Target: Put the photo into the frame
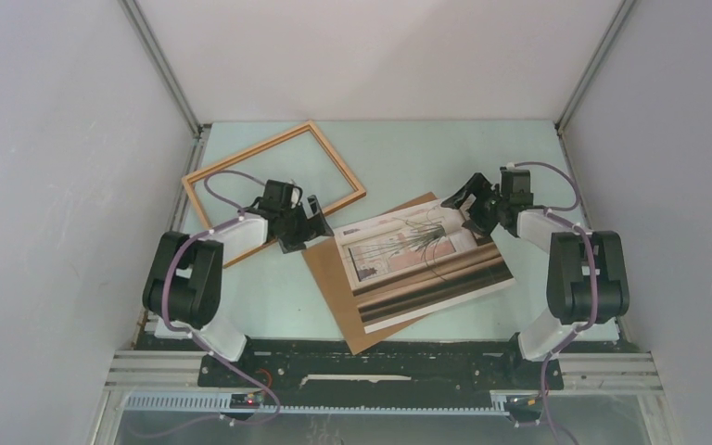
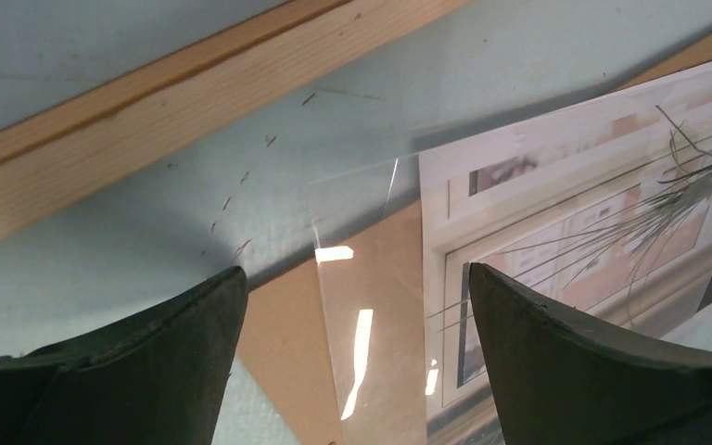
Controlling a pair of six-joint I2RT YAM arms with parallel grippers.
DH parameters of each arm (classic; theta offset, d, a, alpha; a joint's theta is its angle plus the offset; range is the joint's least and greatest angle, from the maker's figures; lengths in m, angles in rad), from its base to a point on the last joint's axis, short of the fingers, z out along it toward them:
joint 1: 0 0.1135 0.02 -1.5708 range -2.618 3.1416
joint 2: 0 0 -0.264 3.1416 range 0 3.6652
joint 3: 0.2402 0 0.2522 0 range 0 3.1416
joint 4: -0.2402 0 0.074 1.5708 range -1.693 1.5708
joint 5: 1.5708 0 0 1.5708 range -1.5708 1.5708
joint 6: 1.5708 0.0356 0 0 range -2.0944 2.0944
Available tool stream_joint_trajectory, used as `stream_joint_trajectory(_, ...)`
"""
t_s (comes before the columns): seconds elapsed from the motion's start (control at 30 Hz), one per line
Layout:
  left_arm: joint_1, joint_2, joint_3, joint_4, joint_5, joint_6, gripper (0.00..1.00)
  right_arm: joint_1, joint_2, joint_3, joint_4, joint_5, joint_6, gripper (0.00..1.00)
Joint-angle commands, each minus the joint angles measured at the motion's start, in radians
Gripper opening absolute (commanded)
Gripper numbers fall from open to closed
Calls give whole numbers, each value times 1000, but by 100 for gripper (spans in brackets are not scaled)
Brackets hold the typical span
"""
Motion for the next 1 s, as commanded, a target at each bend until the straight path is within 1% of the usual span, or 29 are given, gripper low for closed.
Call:
stream_joint_trajectory(0.0, -3, 59, 98, -6, 52, 44, 98, -40, 37, 2, 87, -81, 44, 97)
stream_joint_trajectory(0.13, -1, 103, 115, -8, 85, 40, 98, -55, 65, 4, 102, -112, 57, 94)
stream_joint_trajectory(0.33, -1, 109, 117, -5, 101, 28, 98, -58, 97, 19, 98, -128, 65, 92)
stream_joint_trajectory(0.47, 5, 134, 129, 4, 143, 17, 98, -58, 110, 27, 93, -135, 67, 92)
stream_joint_trajectory(0.7, 42, 147, 101, 76, 237, -55, 97, -58, 126, 37, 85, -138, 67, 91)
stream_joint_trajectory(0.87, 49, 111, 77, 148, 290, -88, 95, -58, 137, 46, 82, -140, 66, 91)
stream_joint_trajectory(0.97, 49, 82, 63, 205, 332, -109, 91, -58, 143, 49, 81, -146, 66, 91)
